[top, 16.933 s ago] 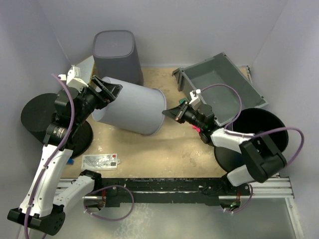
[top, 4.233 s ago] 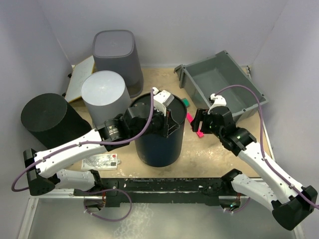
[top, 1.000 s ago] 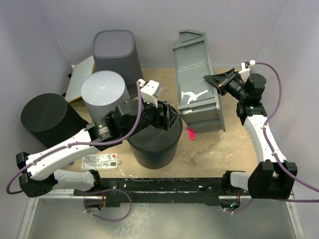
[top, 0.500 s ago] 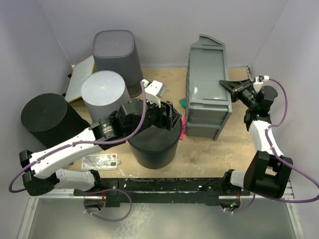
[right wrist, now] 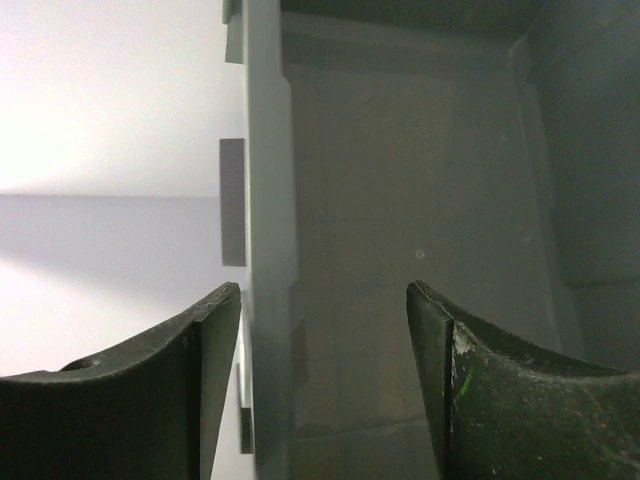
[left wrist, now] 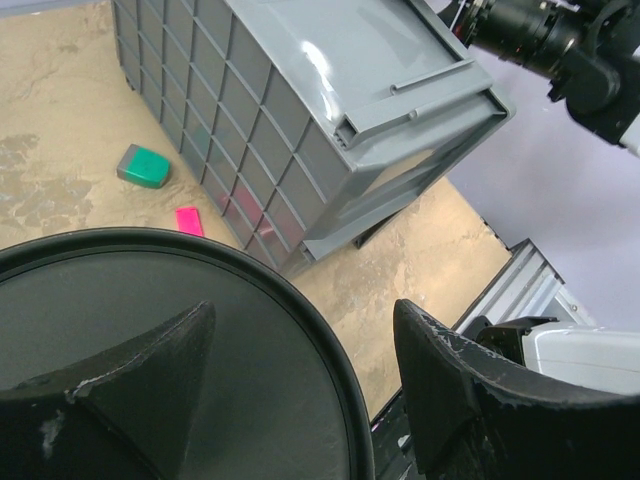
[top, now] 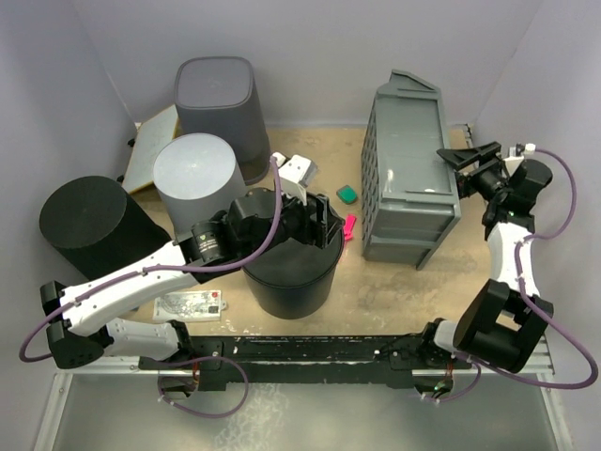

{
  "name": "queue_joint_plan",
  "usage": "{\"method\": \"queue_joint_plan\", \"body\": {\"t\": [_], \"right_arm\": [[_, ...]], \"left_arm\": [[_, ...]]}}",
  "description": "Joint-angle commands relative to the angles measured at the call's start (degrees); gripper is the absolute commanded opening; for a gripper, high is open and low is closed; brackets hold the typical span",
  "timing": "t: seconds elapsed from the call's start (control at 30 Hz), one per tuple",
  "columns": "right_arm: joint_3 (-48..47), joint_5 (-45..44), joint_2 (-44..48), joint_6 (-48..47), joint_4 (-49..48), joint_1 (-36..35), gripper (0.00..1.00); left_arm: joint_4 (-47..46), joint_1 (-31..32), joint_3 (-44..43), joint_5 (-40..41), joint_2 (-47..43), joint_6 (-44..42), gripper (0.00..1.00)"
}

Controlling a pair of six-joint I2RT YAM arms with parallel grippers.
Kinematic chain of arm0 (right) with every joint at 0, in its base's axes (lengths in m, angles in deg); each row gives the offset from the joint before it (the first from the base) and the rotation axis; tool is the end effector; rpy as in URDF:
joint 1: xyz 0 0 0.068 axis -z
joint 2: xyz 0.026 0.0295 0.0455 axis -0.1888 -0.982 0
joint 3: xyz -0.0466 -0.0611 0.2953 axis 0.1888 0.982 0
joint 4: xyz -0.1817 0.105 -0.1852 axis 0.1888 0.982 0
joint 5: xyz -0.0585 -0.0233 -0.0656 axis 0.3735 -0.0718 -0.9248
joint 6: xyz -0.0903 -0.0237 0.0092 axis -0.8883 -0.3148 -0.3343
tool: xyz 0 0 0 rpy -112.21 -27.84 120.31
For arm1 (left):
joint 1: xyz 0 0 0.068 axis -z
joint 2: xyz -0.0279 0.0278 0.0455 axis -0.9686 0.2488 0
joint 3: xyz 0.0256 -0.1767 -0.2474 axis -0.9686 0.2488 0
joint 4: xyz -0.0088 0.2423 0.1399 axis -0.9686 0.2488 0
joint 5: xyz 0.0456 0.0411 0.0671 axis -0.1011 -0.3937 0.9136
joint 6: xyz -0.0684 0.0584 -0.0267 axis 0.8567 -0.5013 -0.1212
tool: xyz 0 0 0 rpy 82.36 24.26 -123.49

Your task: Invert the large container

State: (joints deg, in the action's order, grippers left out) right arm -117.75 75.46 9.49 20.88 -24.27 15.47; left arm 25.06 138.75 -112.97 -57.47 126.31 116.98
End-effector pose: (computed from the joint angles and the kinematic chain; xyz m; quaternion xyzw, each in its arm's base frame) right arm 0.3284 -0.0937 0.3392 0.3313 0.6533 0.5034 0.4584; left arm 0.1677 -0.2822 0.4365 0.1565 0.7718 -0.3626 0.4984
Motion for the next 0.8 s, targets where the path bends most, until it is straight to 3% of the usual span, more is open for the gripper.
{"method": "queue_joint_plan", "body": {"t": [0.0, 0.2, 0.4, 0.53, 0.77], "right_arm": [[-7.6, -3.7, 1.8, -13.6, 10.0, 0.4, 0.77], [-16.4, -12.2, 2.7, -28.3, 23.8, -2.7, 0.83], [-32.5, -41.3, -0.7, -50.2, 43.9, -17.9, 0.83], [-38.9, -48.2, -4.1, -54.9, 49.1, -20.0, 0.79], [-41.9, -51.5, -6.8, -59.0, 52.2, -21.8, 0.57]], "left_arm": [[-4.6, 0.3, 0.2, -1.5, 0.4, 0.1, 0.69], [-3.0, 0.3, -9.5, -1.1, 6.5, -0.9, 0.69], [0.0, 0.1, -21.8, 4.5, 16.9, 2.2, 0.69], [-0.6, -1.7, -25.3, 3.6, 22.1, 5.9, 0.69], [-2.7, -5.5, -26.0, -4.8, 27.1, 9.4, 0.69]]}}
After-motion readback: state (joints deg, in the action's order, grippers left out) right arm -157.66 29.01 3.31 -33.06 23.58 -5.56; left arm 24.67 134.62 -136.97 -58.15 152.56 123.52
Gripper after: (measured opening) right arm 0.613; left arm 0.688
